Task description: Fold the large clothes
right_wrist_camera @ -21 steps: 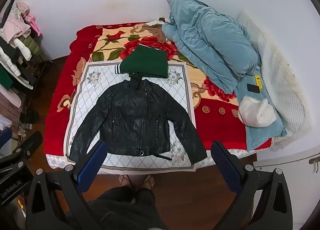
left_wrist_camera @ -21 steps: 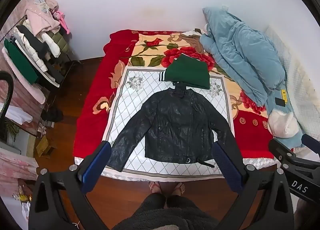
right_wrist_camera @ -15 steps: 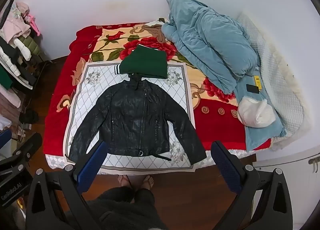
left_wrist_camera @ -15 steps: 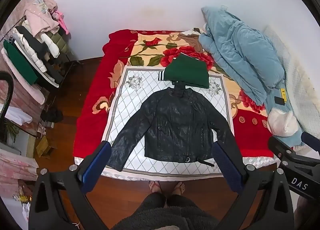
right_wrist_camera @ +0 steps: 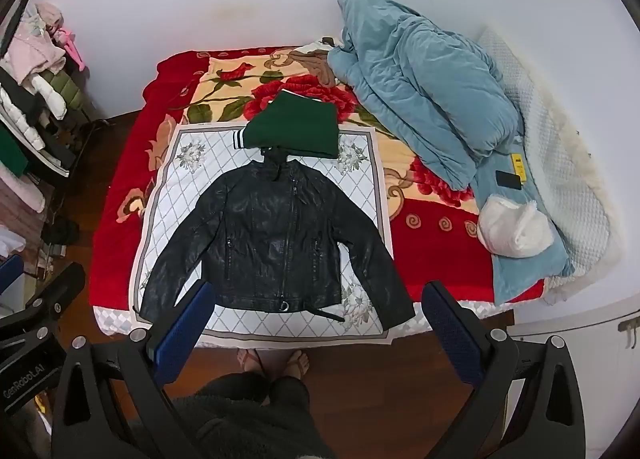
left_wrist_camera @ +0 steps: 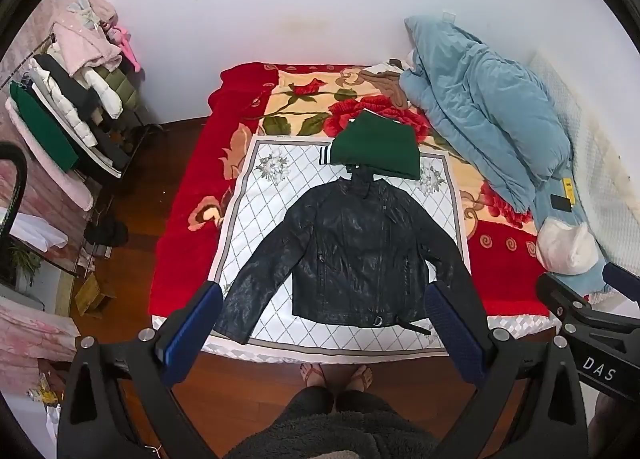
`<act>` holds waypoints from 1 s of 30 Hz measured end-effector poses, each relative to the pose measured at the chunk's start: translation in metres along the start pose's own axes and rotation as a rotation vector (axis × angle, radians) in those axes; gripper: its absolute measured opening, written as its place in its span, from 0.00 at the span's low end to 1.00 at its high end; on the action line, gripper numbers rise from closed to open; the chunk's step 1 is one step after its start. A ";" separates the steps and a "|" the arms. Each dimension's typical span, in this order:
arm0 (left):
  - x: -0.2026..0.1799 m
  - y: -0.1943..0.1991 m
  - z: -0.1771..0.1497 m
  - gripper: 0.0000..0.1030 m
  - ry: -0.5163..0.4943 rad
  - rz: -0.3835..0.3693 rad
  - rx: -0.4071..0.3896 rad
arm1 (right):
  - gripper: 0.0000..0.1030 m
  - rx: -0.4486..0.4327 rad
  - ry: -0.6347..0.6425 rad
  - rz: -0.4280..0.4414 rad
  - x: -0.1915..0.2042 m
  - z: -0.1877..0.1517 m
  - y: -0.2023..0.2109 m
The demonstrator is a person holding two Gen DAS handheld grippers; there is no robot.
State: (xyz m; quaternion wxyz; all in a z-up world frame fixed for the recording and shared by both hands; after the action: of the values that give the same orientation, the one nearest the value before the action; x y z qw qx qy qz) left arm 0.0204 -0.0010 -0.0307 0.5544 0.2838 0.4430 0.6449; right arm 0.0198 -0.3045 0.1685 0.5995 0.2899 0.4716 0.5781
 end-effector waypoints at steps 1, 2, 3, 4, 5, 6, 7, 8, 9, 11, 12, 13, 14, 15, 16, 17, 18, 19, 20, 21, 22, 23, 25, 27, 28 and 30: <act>0.000 0.000 0.000 1.00 -0.001 0.001 -0.002 | 1.00 -0.001 0.001 -0.001 0.001 0.001 0.001; -0.001 0.000 0.001 1.00 -0.001 0.002 -0.004 | 1.00 -0.002 0.000 -0.001 0.001 0.002 0.002; -0.001 0.000 0.001 1.00 0.001 0.001 -0.004 | 1.00 -0.002 0.000 -0.002 0.003 0.003 0.003; -0.001 0.000 0.002 1.00 0.002 0.000 -0.003 | 1.00 -0.003 0.003 -0.001 0.006 0.006 0.004; -0.001 0.000 0.003 1.00 0.003 0.000 -0.004 | 1.00 -0.004 0.004 -0.001 0.005 0.006 0.004; -0.001 0.001 0.005 1.00 0.000 0.000 -0.004 | 1.00 -0.006 0.005 0.000 0.004 0.006 0.004; -0.002 0.001 0.005 1.00 0.001 0.000 -0.004 | 1.00 -0.011 0.001 -0.002 0.000 0.005 0.003; -0.002 0.001 0.006 1.00 0.001 0.001 -0.004 | 1.00 -0.011 0.002 -0.002 0.001 0.006 0.004; -0.002 0.001 0.004 1.00 0.000 0.001 -0.007 | 1.00 -0.010 0.002 -0.002 0.000 0.005 0.004; -0.003 0.001 0.006 1.00 0.003 0.000 -0.006 | 1.00 -0.011 0.003 -0.002 0.000 0.007 0.005; -0.003 0.002 0.007 1.00 0.005 0.000 -0.006 | 1.00 -0.012 0.004 -0.002 0.000 0.009 0.006; -0.003 0.002 0.006 1.00 0.006 0.000 -0.007 | 1.00 -0.011 0.002 -0.003 -0.001 0.007 0.005; -0.002 0.003 0.009 1.00 0.001 0.000 -0.008 | 1.00 -0.012 0.003 -0.003 -0.001 0.008 0.006; -0.002 0.004 0.010 1.00 0.002 0.000 -0.008 | 1.00 -0.012 0.002 -0.003 -0.001 0.007 0.005; -0.001 0.003 0.009 1.00 -0.001 -0.001 -0.008 | 1.00 -0.012 0.002 -0.003 -0.001 0.008 0.006; -0.002 0.004 0.010 1.00 -0.002 -0.001 -0.008 | 1.00 -0.012 0.002 -0.002 -0.001 0.007 0.006; -0.001 0.004 0.009 1.00 0.000 -0.001 -0.009 | 1.00 -0.011 0.002 -0.001 -0.001 0.008 0.007; -0.001 0.004 0.010 1.00 0.002 -0.002 -0.009 | 1.00 -0.013 0.001 -0.003 -0.001 0.006 0.006; -0.002 0.004 0.011 1.00 0.003 -0.004 -0.008 | 1.00 -0.013 0.002 -0.004 -0.001 0.007 0.006; -0.003 0.004 0.013 1.00 0.002 -0.003 -0.008 | 1.00 -0.013 0.001 -0.004 -0.001 0.006 0.005; -0.004 0.004 0.014 1.00 0.001 -0.003 -0.008 | 1.00 -0.013 0.002 -0.002 -0.001 0.008 0.007; -0.004 0.004 0.016 1.00 0.002 -0.003 -0.007 | 1.00 -0.014 0.002 -0.002 -0.001 0.007 0.006; -0.002 0.009 0.011 1.00 0.002 -0.002 -0.011 | 1.00 -0.013 0.001 -0.004 -0.001 0.006 0.006; -0.001 0.009 0.011 1.00 0.003 -0.003 -0.011 | 1.00 -0.014 0.000 -0.003 0.000 0.006 0.006; -0.001 0.010 0.011 1.00 0.002 -0.003 -0.011 | 1.00 -0.015 0.001 -0.004 0.000 0.008 0.007; -0.001 0.009 0.011 1.00 0.001 -0.004 -0.011 | 1.00 -0.014 0.000 -0.005 0.000 0.006 0.006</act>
State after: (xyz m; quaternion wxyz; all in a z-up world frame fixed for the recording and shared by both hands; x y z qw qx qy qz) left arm 0.0256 0.0012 -0.0175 0.5569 0.2797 0.4401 0.6465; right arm 0.0232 -0.3026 0.1762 0.6029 0.2842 0.4682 0.5801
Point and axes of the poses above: each gripper's, at about its wrist camera, not at the fingertips, and y roughly against the way its jaws point, x to its left, z to its top, the point moved 4 cm from there along -y, roughly the way its jaws point, and after that the axes turned 15 degrees about y, right-handed, at the moved point
